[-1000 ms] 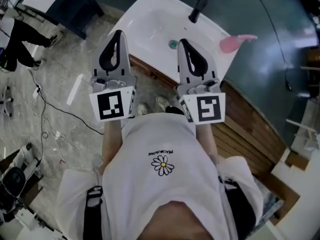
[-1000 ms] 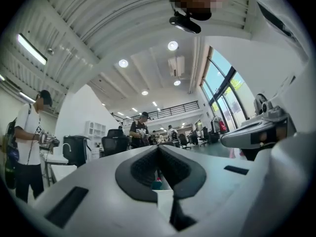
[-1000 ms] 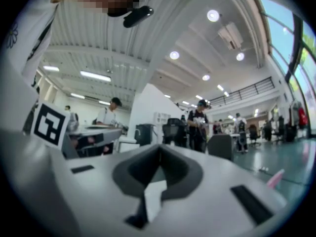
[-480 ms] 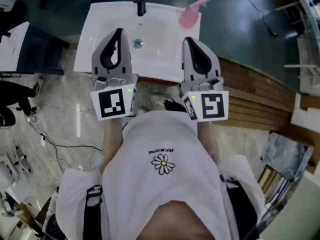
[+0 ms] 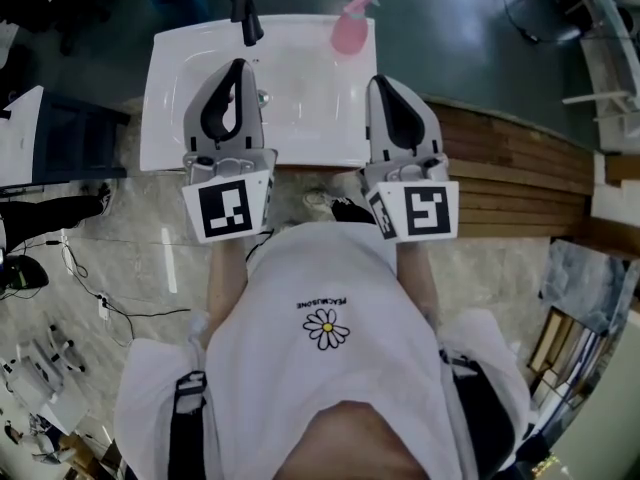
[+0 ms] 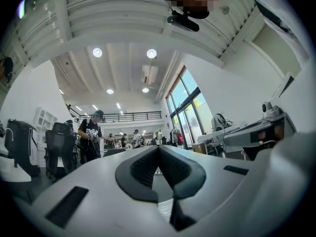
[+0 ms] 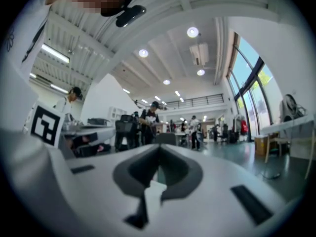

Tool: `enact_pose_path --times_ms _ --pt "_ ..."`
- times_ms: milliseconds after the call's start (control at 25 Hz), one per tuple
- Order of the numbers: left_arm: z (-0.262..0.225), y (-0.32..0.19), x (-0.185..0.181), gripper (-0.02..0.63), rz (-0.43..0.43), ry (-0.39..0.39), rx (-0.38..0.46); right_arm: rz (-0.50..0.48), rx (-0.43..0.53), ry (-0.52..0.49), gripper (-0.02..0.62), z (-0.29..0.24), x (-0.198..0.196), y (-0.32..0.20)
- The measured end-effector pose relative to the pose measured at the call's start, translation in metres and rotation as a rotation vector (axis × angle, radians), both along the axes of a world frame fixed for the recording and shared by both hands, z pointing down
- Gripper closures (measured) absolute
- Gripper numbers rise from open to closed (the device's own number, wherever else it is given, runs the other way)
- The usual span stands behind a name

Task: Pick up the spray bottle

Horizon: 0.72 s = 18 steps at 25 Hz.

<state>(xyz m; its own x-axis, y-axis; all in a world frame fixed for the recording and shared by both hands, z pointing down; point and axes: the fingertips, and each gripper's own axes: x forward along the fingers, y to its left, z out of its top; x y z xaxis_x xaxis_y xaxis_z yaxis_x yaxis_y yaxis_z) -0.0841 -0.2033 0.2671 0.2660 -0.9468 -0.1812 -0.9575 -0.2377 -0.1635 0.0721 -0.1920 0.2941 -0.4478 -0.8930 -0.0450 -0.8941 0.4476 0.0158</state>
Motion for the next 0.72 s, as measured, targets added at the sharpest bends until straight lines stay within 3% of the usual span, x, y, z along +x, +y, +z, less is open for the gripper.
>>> enact_pose_path --times_ms 320,720 --pt "0.005 -0.003 -0.01 0.586 -0.043 -0.008 -0.013 0.0 -0.088 0.041 0.565 0.03 -0.003 -0.035" --pt "0.012 -0.01 -0.015 0.586 -0.1 -0.017 -0.029 0.003 -0.092 0.034 0.565 0.033 0.012 -0.078"
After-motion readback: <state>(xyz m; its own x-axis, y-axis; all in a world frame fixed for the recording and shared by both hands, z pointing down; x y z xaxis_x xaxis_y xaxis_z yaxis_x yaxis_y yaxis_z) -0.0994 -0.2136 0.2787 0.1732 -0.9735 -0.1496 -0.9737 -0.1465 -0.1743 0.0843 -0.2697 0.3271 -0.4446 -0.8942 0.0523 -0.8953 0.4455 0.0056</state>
